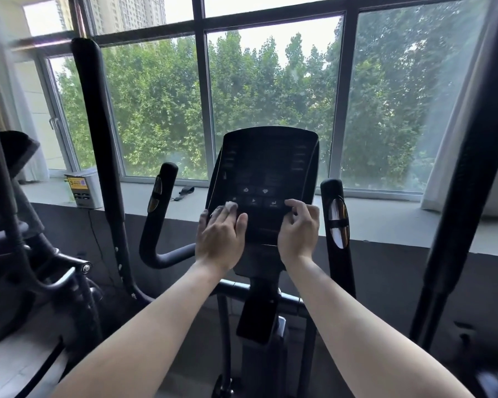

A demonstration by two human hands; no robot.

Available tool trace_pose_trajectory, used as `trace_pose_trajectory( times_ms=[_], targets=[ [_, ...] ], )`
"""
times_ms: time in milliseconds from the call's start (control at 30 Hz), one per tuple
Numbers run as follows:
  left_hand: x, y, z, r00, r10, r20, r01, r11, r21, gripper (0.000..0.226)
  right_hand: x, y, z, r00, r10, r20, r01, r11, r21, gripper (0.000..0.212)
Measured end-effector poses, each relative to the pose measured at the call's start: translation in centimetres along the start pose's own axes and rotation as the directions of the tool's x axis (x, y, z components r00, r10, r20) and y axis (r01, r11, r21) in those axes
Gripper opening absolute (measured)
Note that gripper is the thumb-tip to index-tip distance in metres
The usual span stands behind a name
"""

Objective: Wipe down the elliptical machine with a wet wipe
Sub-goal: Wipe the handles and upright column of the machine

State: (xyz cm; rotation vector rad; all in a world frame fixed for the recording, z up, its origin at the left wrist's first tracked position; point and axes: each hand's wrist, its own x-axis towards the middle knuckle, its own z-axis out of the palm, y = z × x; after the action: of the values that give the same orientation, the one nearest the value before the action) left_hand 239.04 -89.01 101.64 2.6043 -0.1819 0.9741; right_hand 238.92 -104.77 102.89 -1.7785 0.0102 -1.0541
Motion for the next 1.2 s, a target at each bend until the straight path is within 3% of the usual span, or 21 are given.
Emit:
trace_pose_trajectory(
  times_ms=[100, 167, 300, 433, 500, 633, 800, 900, 1033, 1200],
  targets=[
    [0.3, 0.9, -0.1, 0.997, 0.01, -0.07, -0.017, 0.996, -0.091, 0.079, 0.0, -0.1, -0.1, 1.0, 0.011, 0.017, -0.011, 1.0, 0.026, 0.028],
    [0.2, 2.6, 0.1, 0.99, 0.118, -0.08, -0.13, 0.978, -0.165, 0.072, 0.0, 0.0, -0.3, 0.999, 0.031, 0.026, -0.033, 0.998, 0.061, 0.027],
    [-0.9, 5.8, 1.1, 0.958, 0.286, 0.015, -0.267, 0.913, -0.309, 0.069, 0.0, -0.3, -0.9, 0.99, 0.13, 0.052, -0.138, 0.972, 0.192, 0.029],
    [-0.9, 5.3, 1.0, 0.944, 0.324, 0.059, -0.297, 0.915, -0.272, 0.069, -0.3, -0.4, -1.3, 0.985, 0.166, 0.049, -0.173, 0.962, 0.211, 0.036],
    [-0.8, 4.0, 0.7, 0.96, 0.272, 0.063, -0.257, 0.95, -0.178, 0.069, -0.2, -0.3, -1.2, 0.992, 0.121, 0.039, -0.125, 0.984, 0.127, 0.036],
    [-0.2, 1.5, -0.1, 0.995, 0.025, 0.101, -0.018, 0.998, -0.064, 0.065, 0.0, 0.0, -0.6, 0.996, -0.059, 0.064, 0.064, 0.995, -0.081, 0.03],
    [1.7, 0.7, -0.6, 0.964, -0.174, 0.199, 0.189, 0.98, -0.057, 0.07, 1.5, -0.9, -0.3, 0.984, -0.081, 0.155, 0.11, 0.977, -0.184, 0.026],
    [2.8, 0.8, -0.8, 0.962, -0.135, 0.238, 0.155, 0.985, -0.069, 0.069, 2.3, -1.5, 0.1, 0.97, -0.132, 0.205, 0.176, 0.961, -0.215, 0.026],
    [4.0, 0.5, -0.6, 0.965, 0.124, 0.23, -0.103, 0.99, -0.101, 0.061, 3.9, -2.6, 1.3, 0.935, -0.178, 0.308, 0.253, 0.942, -0.221, 0.03],
    [7.7, -0.3, -0.7, 0.963, -0.037, 0.267, 0.065, 0.993, -0.097, 0.068, 4.1, -2.4, 3.2, 0.91, -0.224, 0.35, 0.336, 0.892, -0.303, 0.035]
  ],
)
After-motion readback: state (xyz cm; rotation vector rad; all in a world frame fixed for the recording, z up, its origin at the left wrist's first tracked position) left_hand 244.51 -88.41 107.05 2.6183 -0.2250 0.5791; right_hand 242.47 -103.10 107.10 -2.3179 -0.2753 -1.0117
